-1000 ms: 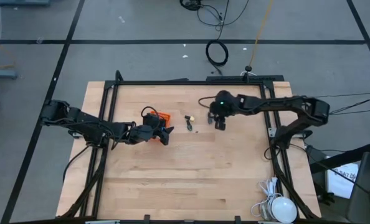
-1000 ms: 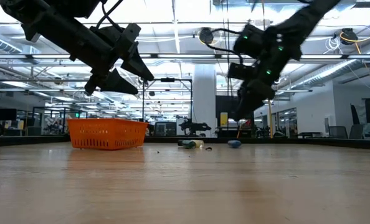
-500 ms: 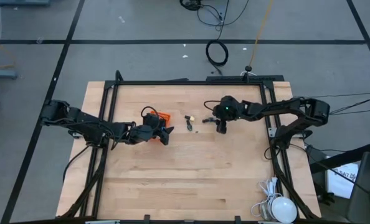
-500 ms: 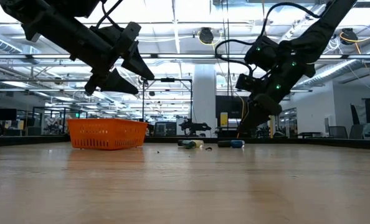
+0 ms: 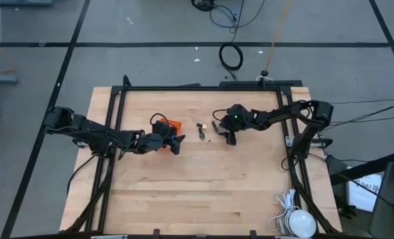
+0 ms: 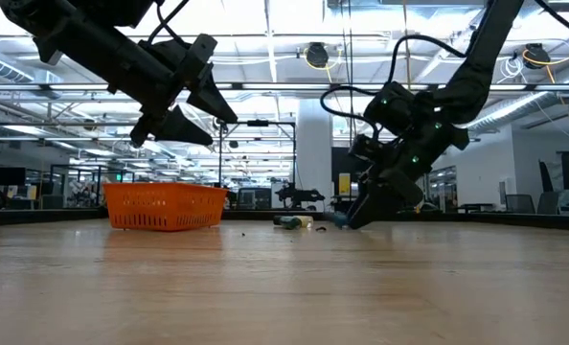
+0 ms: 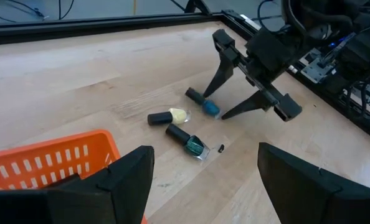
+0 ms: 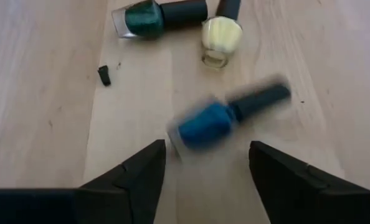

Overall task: Pick & Place Nail Polish
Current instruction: Put the dark blue nail polish into the orange basket

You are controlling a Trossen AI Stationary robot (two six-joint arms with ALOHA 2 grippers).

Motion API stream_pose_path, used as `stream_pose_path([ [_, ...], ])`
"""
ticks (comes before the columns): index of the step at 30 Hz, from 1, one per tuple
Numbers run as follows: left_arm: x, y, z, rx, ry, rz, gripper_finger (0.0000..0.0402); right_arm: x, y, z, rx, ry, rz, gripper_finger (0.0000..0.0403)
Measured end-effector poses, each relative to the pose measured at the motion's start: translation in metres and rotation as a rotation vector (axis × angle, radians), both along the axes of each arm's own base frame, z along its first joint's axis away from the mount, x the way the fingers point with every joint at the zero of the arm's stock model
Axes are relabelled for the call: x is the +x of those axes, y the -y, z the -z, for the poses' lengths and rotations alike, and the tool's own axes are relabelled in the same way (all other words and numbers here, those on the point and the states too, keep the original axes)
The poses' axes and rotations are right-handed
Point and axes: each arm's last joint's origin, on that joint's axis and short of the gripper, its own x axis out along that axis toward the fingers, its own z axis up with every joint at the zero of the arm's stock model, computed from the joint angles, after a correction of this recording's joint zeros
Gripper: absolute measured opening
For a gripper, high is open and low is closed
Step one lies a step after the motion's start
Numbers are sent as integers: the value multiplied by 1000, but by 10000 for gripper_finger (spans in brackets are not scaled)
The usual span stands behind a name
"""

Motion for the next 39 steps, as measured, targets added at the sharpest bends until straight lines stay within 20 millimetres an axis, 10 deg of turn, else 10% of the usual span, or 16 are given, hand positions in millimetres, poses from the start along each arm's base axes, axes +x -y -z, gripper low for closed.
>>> stream_pose_path([
  [13, 0, 0, 0, 2, -2, 1, 280, 7, -3, -5, 124, 100, 159, 197],
  [21, 0, 0, 0, 5, -4, 2, 280, 16, -12, -10, -150, 115, 65, 223],
  [39, -1, 0, 2, 8, -24, 0, 280, 56, -5, -14, -143, 29, -59, 212],
])
